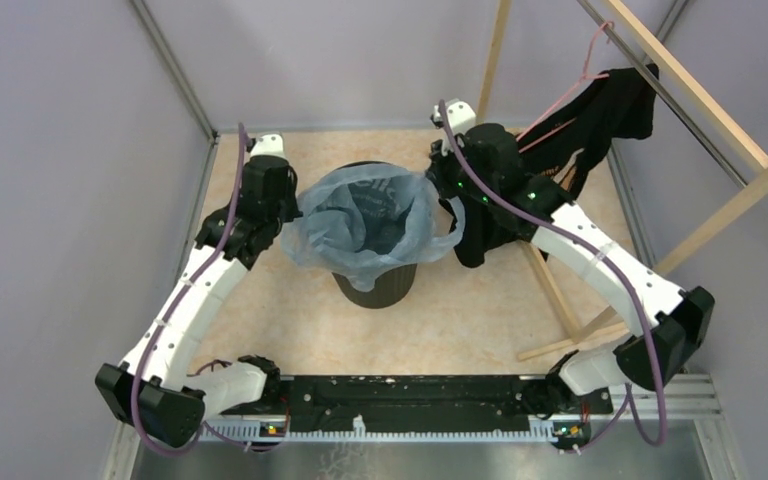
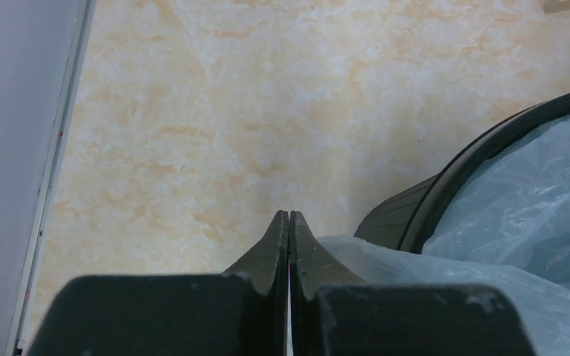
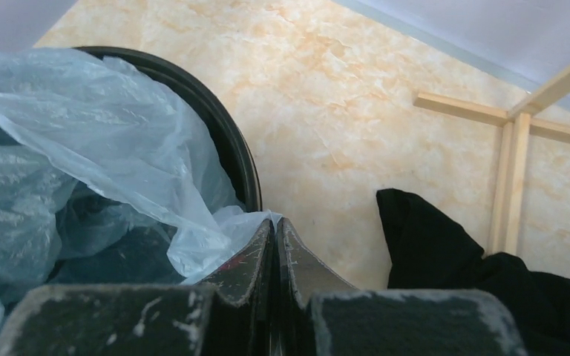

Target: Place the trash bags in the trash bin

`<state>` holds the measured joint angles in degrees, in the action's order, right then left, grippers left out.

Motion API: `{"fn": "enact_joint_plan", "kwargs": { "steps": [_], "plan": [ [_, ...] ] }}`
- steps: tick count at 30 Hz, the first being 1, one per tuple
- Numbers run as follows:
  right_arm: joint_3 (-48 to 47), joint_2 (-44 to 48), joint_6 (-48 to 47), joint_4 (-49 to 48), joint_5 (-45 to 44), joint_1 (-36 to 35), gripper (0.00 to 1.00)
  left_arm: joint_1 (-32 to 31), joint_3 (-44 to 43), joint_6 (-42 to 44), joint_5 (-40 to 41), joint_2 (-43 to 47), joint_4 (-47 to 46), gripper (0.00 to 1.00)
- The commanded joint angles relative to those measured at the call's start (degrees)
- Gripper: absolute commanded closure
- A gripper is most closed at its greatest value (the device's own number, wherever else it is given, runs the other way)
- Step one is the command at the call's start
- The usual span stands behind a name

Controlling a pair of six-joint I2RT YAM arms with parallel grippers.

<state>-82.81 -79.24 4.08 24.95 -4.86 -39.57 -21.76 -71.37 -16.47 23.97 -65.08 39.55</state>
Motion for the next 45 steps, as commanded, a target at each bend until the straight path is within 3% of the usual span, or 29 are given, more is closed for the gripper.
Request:
{"fn": "enact_joint_plan", "kwargs": {
  "steps": [1, 13, 19, 23, 24, 27, 30, 36, 41, 45],
  "plan": [
    [-6.7, -3.8, 1.6, -1.3, 1.1, 0.5, 0.97, 0.7, 0.8, -0.2, 1.3, -0.6, -4.5, 1.00],
    [-0.7, -6.8, 3.7, -5.1, 4.5, 5.4, 0.96, 5.4, -5.2, 1.5, -0.9, -2.4, -6.1, 1.00],
    [-3.6, -7.4, 4.7, -5.8, 8.6, 5.4, 0.96, 14.6, -2.2, -3.7, -17.7, -5.4, -10.3, 1.00],
    [-6.0, -8.5, 4.6, -4.5, 9.3, 5.4, 0.96, 18.5, -0.8, -3.5, -28.7, -2.5, -10.6, 1.00],
    [-5.9, -8.4, 4.5, -4.5, 9.3, 5.4, 0.96, 18.9, 0.1, -3.2, -29.6, -0.6, -10.9, 0.94],
    [-4.3, -7.8, 4.5, -5.4, 9.3, 5.4, 0.96, 19.3, 2.7, -2.6, -28.8, 6.8, -9.3, 0.55],
    [-3.3, -7.8, 4.5, -5.6, 9.5, 5.5, 0.96, 19.2, 3.0, -2.7, -26.4, 11.0, -2.8, 0.39],
    [-2.7, -7.6, 4.4, -5.7, 10.2, 5.5, 0.96, 19.2, 7.0, -1.1, -27.6, 19.0, 5.4, 0.27],
    [-2.8, -7.3, 4.7, -5.9, 11.7, 5.5, 0.96, 19.3, 9.2, -0.9, -27.2, 19.4, 8.1, 0.32],
    [-2.3, -6.9, 5.2, -6.3, 12.4, 5.5, 0.96, 19.3, 11.2, -1.4, -31.5, 17.1, 6.9, 0.31]
  ]
}}
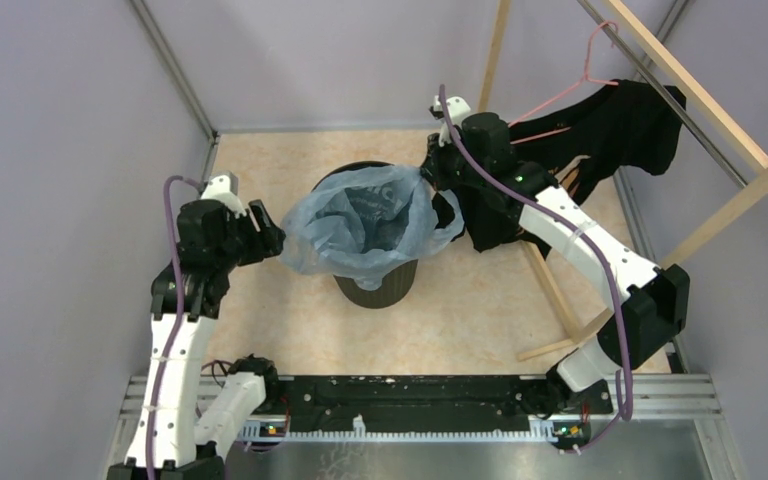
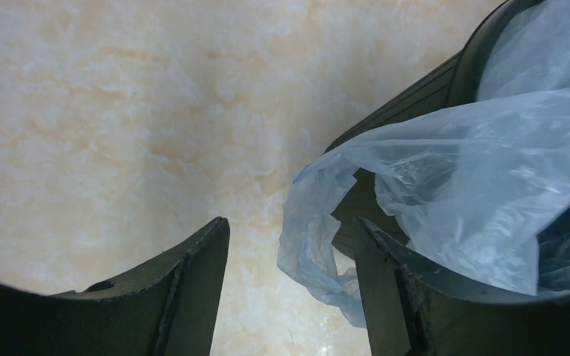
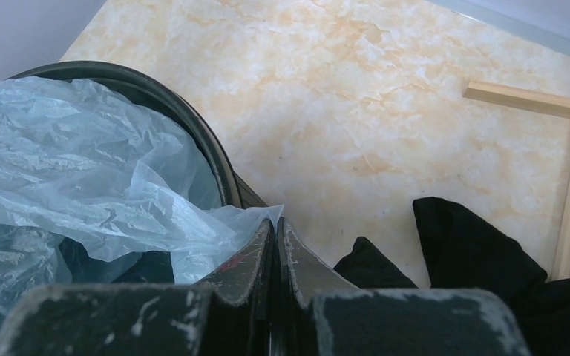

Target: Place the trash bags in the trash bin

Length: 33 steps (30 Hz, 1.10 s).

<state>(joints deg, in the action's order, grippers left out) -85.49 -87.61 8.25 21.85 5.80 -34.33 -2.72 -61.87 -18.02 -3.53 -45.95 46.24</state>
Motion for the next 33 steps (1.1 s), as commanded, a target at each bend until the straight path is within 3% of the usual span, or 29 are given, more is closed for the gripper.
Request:
{"fn": "enact_joint_plan", "kwargs": {
  "steps": [1, 12, 17, 22, 26, 29, 33],
  "plan": [
    [0.5, 1.6, 1.1, -3.2, 1.9, 0.3, 0.96, 0.3, 2.2, -0.3, -4.7, -2.6, -0.3, 0.32],
    [1.8, 2.3, 1.2, -3.7, 2.2, 0.2, 0.96, 0.3, 6.1, -3.6, -9.7, -6.0, -10.8, 0.28],
    [1.8, 2.4, 1.2, -4.0, 2.2, 0.3, 0.96, 0.3, 7.0, -5.6, -8.6, -6.3, -15.5, 0.33],
    [1.6, 2.1, 1.1, -4.2, 2.2, 0.2, 0.96, 0.3, 6.6, -6.0, -6.8, -9.1, -18.3, 0.50],
    [1.4, 1.8, 1.0, -4.3, 1.7, 0.2, 0.96, 0.3, 6.1, -6.2, -6.5, -11.5, -19.7, 0.79],
    [1.3, 1.6, 0.7, -4.2, 0.6, 0.3, 0.96, 0.3, 6.4, -6.5, -3.9, -12.4, -20.5, 0.95],
    [-0.6, 0.5, 0.1, -3.3, 0.1, 0.2, 0.96, 0.3, 7.5, -7.3, -1.1, -14.5, -19.6, 1.00]
  ]
}}
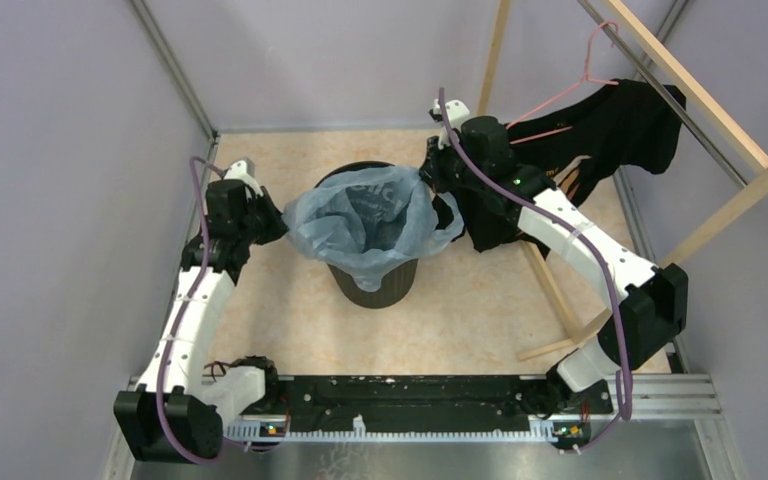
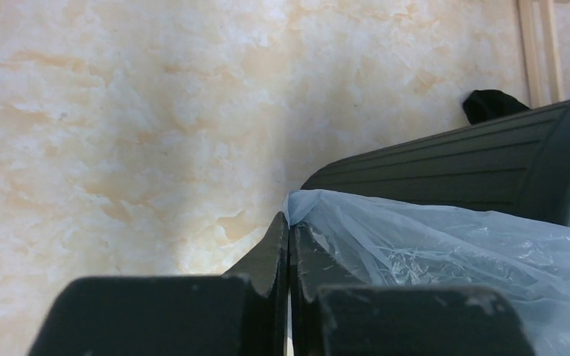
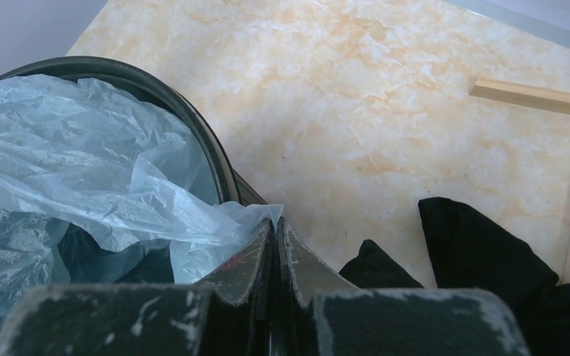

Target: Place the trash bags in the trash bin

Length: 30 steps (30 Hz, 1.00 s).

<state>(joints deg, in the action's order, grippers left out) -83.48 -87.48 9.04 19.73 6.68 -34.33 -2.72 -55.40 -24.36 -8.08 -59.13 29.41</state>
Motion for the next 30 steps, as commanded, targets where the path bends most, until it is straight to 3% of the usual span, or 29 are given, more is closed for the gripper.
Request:
{"fn": "enact_joint_plan", "kwargs": {
  "steps": [1, 7, 12, 19, 30],
  "plan": [
    [-3.3, 0.1, -0.8, -1.2, -0.1, 0.2, 0.96, 0.3, 1.6, -1.3, 3.4, -1.7, -3.0, 1.00],
    [-7.0, -3.6, -0.8, -3.9, 1.8, 1.0, 0.96, 0.3, 5.3, -2.3, 2.4, -3.4, -6.4, 1.00],
    [-11.9, -9.6, -0.4, -1.3, 2.2, 3.7, 0.96, 0.3, 3.3, -2.0, -1.1, -3.2, -6.3, 1.00],
    [-5.4, -10.8, 0.4, -3.8, 2.6, 3.8, 0.96, 0.2, -0.2, -0.7, 2.1, 0.0, -8.0, 1.00],
    [-7.3, -9.7, 1.2, -2.6, 5.1, 3.8, 0.96, 0.3, 1.7, -3.1, 2.7, -11.4, -8.9, 1.00]
  ]
}}
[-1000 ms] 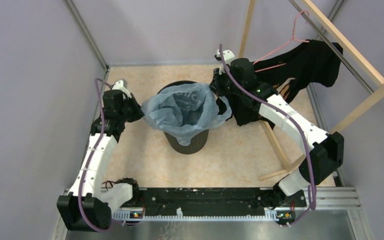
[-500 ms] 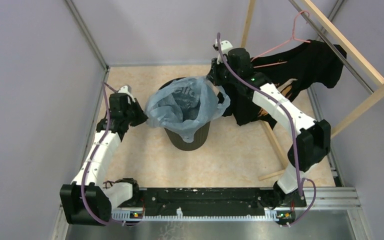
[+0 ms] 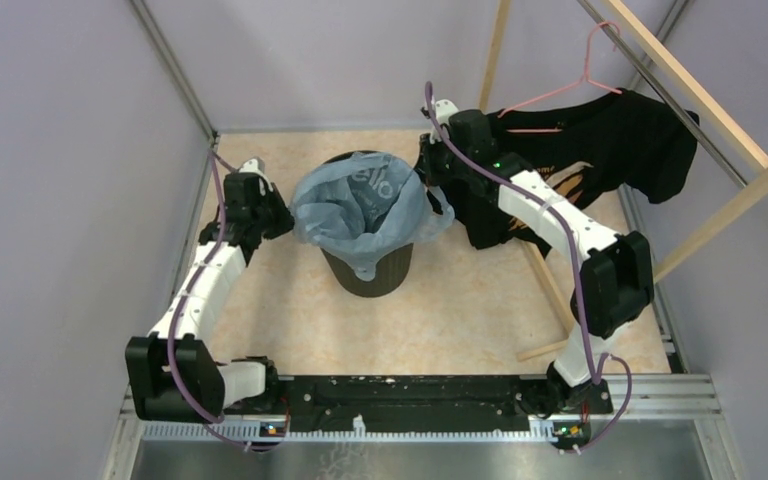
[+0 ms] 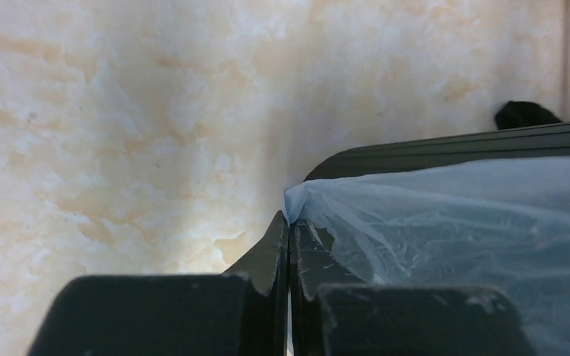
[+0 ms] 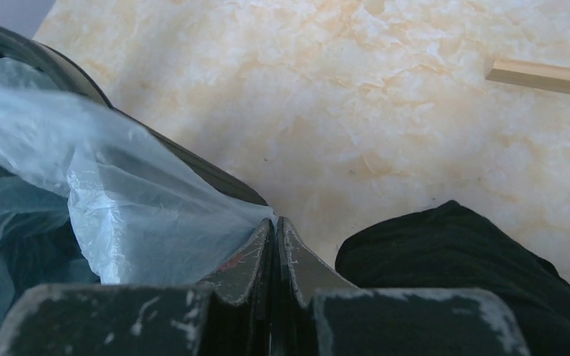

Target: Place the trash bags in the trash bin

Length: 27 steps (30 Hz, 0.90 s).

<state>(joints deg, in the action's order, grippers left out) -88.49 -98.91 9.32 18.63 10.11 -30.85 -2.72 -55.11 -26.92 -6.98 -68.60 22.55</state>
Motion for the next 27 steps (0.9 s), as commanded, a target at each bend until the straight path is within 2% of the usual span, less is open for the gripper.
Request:
{"fn": "enact_joint_plan", "kwargs": {
  "steps": [1, 8, 13, 19, 27],
  "plan": [
    [-3.2, 1.5, 1.0, -1.6, 2.0, 0.3, 0.96, 0.3, 2.1, -0.8, 1.4, -2.1, -2.0, 1.00],
    [-9.6, -5.3, 2.1, 0.3, 0.2, 0.7, 0.95, 0.4, 3.0, -1.4, -1.7, 0.3, -0.5, 1.00],
    [-5.3, -7.6, 3.3, -0.9, 0.7, 0.7, 0.95, 0.4, -0.9, -0.4, 0.6, 3.3, -0.3, 1.00],
    [-0.3, -7.4, 5.1, -3.4, 1.5, 0.7, 0.96, 0.3, -0.8, -2.8, -4.8, -1.7, -3.8, 1.00],
    [-2.5, -4.1, 5.3, -2.0, 4.8, 0.6, 0.95, 0.4, 4.1, -4.9, -2.0, -7.4, -3.7, 1.00]
  ]
}}
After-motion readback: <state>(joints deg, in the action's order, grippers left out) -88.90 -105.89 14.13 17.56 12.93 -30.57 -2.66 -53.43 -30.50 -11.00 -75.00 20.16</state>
